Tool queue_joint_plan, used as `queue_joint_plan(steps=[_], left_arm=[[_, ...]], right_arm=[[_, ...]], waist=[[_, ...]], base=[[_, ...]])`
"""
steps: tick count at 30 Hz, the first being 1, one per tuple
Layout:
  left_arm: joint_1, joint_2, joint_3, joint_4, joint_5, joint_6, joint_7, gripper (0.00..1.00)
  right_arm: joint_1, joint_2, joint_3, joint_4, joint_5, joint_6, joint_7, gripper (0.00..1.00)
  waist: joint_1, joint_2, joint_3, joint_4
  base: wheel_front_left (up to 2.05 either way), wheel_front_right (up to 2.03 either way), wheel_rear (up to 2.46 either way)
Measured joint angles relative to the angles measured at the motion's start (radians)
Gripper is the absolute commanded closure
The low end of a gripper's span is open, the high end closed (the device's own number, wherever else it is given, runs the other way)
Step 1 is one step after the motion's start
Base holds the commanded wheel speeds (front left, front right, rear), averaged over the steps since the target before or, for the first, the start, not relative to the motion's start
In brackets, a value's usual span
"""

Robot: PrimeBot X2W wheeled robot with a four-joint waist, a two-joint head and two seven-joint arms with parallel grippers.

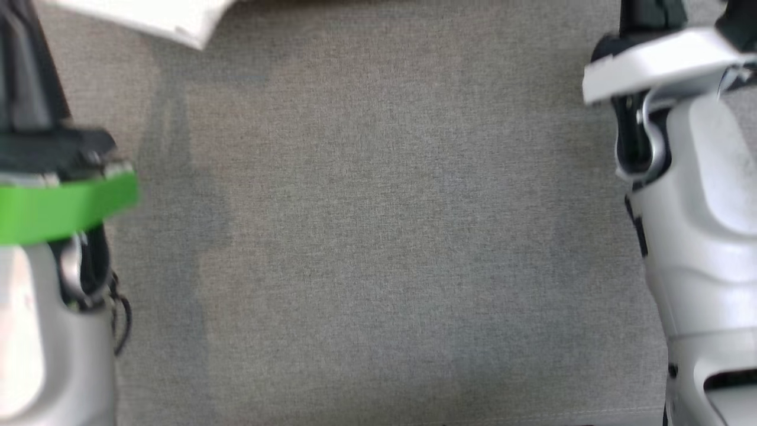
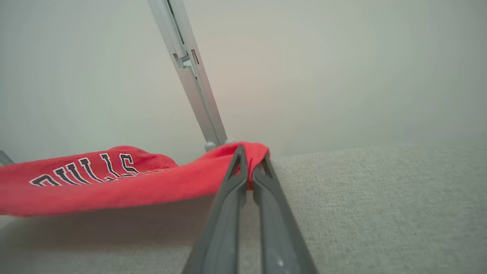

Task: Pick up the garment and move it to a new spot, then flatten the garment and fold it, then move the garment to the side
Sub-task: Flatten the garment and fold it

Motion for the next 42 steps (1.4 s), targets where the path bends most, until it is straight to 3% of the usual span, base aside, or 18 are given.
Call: queue_joint_plan(steps=[13,27,37,42], left_arm=[[0.401,-0.104,-0.031,-0.040,0.016,-0.001,0.000,1.00],[0.702,-0.133,-0.060,-0.137,0.077,-0.001,0.000,1.00],[0.851,-0.142,-0.071,-0.238,0.067,-0.001,0.000,1.00],[0.887,-0.143,-0.072,-0.229,0.063,0.000,0.000,1.00]], right_arm=[[0.432,-0.010,-0.026,-0.157,0.114,0.000,0.000,1.00],[0.788,0.007,-0.037,-0.336,0.134,0.000,0.017,1.00],[0.957,-0.005,-0.062,-0.525,0.140,0.000,0.104,1.00],[1.008,0.005,-0.067,-0.558,0.140,0.000,0.149,1.00]], waist=[[-0.0002,0.0000,-0.195,0.014],[-0.0002,0.0000,-0.402,0.042],[-0.0002,0.0000,-0.437,0.034],[-0.0003,0.0000,-0.432,0.030]], base=[[0.00,0.00,0.00],[0.00,0.00,0.00],[0.00,0.00,0.00],[0.00,0.00,0.00]])
